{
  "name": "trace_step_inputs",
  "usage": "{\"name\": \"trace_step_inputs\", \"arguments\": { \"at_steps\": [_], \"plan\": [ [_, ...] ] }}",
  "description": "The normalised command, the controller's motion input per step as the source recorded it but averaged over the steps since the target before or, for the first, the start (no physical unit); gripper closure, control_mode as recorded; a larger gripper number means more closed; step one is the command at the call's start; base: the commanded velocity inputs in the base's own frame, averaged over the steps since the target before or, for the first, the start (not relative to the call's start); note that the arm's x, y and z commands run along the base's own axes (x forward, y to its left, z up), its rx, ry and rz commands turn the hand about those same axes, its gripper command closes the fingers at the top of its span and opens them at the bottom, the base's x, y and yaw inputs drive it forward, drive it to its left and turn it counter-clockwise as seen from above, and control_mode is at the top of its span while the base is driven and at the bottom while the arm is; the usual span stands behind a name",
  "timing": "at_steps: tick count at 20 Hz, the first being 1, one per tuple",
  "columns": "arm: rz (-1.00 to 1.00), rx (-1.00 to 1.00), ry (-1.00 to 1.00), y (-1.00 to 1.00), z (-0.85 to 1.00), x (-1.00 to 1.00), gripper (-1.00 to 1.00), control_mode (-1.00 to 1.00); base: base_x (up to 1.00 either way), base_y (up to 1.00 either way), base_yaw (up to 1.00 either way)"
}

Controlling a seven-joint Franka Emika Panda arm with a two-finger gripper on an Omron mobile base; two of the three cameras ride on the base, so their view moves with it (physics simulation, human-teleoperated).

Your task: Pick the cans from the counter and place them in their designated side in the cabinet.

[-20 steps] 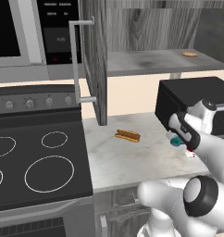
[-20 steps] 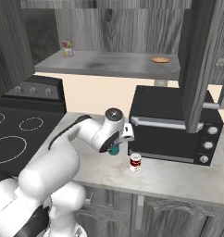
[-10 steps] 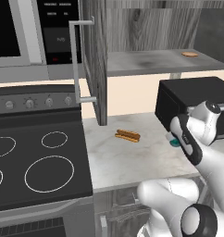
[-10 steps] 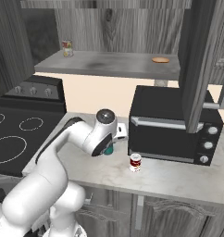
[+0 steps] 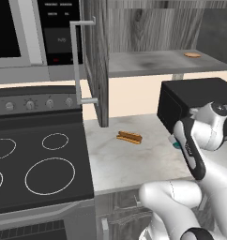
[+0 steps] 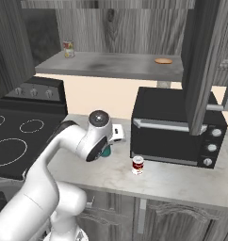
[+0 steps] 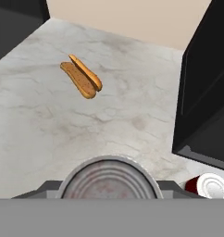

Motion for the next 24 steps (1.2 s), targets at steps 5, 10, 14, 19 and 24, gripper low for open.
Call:
{"name": "trace_step_inputs", "arguments": {
  "at_steps": [5, 10, 14, 19, 24],
  "plan": [
    [0.00, 0.01, 0.00, 0.00, 0.12, -0.17, 1.00, -1.00, 0.00, 0.00, 0.00],
    [0.05, 0.04, -0.02, -0.05, 0.00, -0.07, 1.00, -1.00, 0.00, 0.00, 0.00],
    [-0.03, 0.11, -0.01, -0.01, 0.10, -0.04, 1.00, -1.00, 0.00, 0.00, 0.00],
    [-0.08, 0.06, 0.00, 0.00, 0.24, -0.04, 1.00, -1.00, 0.00, 0.00, 0.00],
    [-0.11, 0.01, 0.00, 0.05, 0.35, -0.04, 1.00, -1.00, 0.00, 0.00, 0.00]
  ]
}}
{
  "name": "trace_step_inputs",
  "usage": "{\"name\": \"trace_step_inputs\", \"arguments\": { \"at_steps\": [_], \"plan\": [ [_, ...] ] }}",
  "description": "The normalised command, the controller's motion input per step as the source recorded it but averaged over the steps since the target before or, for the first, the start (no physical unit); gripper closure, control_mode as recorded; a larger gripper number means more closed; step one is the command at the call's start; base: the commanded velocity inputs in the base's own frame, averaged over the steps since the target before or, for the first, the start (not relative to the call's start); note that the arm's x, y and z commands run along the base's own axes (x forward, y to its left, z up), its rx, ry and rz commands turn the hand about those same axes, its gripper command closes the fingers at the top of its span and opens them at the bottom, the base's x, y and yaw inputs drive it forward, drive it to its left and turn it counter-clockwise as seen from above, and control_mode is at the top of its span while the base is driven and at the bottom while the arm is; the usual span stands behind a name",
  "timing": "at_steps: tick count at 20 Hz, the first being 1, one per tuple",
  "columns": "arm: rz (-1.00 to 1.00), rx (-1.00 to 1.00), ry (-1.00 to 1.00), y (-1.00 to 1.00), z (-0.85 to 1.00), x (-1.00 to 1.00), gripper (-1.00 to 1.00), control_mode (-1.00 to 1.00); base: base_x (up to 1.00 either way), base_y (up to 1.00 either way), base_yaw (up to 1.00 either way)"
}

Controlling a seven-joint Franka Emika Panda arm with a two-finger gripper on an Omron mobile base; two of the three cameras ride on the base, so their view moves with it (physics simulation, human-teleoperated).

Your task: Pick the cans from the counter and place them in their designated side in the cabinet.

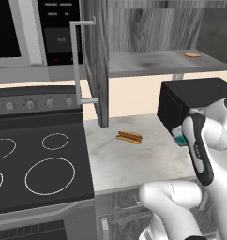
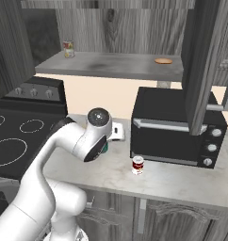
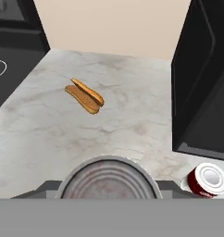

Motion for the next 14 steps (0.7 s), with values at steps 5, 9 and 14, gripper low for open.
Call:
{"name": "trace_step_inputs", "arguments": {
  "at_steps": [5, 9, 14],
  "plan": [
    [-0.09, 0.00, 0.00, 0.08, 0.26, -0.09, 1.00, -1.00, 0.00, 0.00, 0.00],
    [-0.06, 0.00, 0.00, 0.11, 0.26, -0.10, 1.00, -1.00, 0.00, 0.00, 0.00],
    [-0.02, 0.00, -0.02, 0.04, 0.30, -0.14, 1.00, -1.00, 0.00, 0.00, 0.00]
  ]
}}
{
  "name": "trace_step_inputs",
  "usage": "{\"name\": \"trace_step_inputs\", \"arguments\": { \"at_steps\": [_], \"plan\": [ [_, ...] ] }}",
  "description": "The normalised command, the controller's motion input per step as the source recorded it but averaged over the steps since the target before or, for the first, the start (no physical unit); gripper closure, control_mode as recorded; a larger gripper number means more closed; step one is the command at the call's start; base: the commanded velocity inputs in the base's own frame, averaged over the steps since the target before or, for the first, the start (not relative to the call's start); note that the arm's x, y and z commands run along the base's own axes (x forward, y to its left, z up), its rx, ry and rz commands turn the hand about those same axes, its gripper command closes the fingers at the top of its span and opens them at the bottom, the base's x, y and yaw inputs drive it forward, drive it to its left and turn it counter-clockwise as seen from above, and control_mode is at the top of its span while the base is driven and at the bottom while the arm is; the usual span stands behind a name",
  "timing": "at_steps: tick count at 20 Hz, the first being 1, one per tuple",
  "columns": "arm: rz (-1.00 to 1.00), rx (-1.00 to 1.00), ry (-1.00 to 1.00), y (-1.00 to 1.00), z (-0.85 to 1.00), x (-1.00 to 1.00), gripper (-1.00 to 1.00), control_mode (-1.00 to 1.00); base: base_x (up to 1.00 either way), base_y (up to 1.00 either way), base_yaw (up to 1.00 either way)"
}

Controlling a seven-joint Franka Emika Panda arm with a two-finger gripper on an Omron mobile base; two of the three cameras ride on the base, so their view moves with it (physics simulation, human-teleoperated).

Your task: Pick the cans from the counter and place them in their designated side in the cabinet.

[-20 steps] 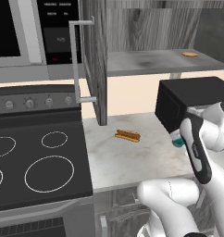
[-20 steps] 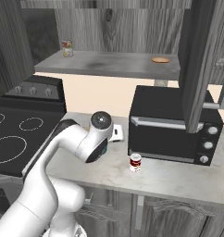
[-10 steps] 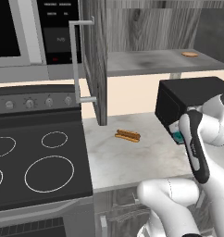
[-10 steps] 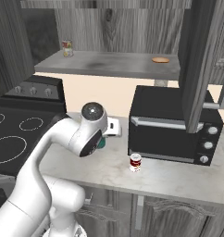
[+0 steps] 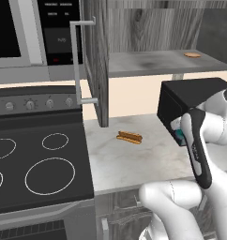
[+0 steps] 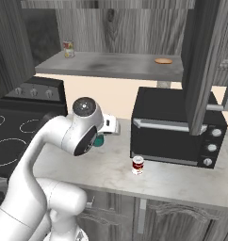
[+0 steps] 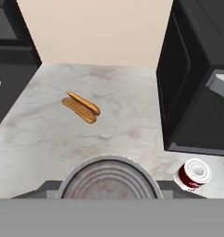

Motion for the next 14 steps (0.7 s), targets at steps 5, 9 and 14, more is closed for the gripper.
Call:
{"name": "trace_step_inputs", "arguments": {
  "at_steps": [5, 9, 14],
  "plan": [
    [0.00, 0.00, -0.03, 0.00, 0.28, -0.18, 1.00, -1.00, 0.00, 0.00, 0.00],
    [0.00, 0.00, -0.04, 0.02, 0.30, -0.16, 1.00, -1.00, 0.00, 0.00, 0.00],
    [0.00, -0.01, -0.04, 0.03, 0.35, -0.14, 1.00, -1.00, 0.00, 0.00, 0.00]
  ]
}}
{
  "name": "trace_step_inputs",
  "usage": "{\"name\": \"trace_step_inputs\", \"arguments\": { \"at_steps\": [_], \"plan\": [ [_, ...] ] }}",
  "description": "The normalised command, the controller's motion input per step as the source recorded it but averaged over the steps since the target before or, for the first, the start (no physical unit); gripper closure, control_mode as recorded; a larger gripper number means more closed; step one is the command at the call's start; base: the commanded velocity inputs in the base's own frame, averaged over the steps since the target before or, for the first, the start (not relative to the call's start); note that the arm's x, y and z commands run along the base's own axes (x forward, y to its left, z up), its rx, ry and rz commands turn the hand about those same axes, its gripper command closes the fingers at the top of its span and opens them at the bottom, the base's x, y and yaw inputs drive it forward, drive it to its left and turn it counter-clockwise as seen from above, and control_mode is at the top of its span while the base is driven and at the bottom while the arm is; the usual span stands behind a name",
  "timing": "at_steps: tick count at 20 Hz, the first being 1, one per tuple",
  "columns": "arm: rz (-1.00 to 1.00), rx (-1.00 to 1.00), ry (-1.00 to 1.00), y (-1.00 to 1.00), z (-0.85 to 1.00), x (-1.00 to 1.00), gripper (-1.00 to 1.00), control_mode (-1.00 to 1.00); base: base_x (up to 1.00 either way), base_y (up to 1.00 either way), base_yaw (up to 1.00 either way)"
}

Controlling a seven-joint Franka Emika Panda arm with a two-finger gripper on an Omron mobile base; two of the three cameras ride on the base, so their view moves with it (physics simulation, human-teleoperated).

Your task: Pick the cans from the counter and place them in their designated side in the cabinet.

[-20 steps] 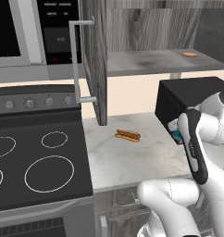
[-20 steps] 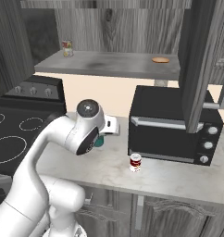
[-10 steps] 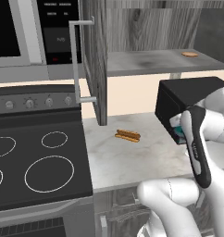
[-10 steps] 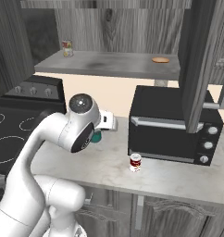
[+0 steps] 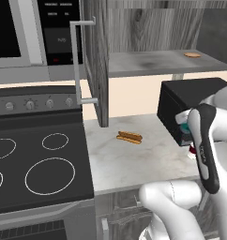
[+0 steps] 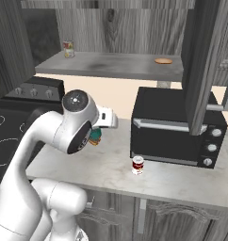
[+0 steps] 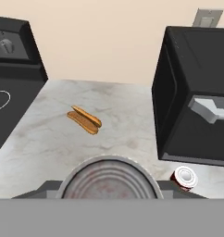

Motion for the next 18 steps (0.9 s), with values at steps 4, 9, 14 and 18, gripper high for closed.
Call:
{"name": "trace_step_inputs", "arguments": {
  "at_steps": [4, 9, 14, 18],
  "plan": [
    [0.00, -0.01, -0.04, 0.03, 0.32, -0.14, 1.00, -1.00, 0.00, 0.00, 0.00],
    [0.00, 0.00, -0.06, 0.03, 0.30, -0.17, 1.00, -1.00, 0.00, 0.00, 0.00],
    [0.00, 0.00, -0.07, 0.05, 0.26, -0.19, 1.00, -1.00, 0.00, 0.00, 0.00],
    [0.00, 0.00, -0.06, 0.10, 0.21, -0.21, 1.00, -1.00, 0.00, 0.00, 0.00]
  ]
}}
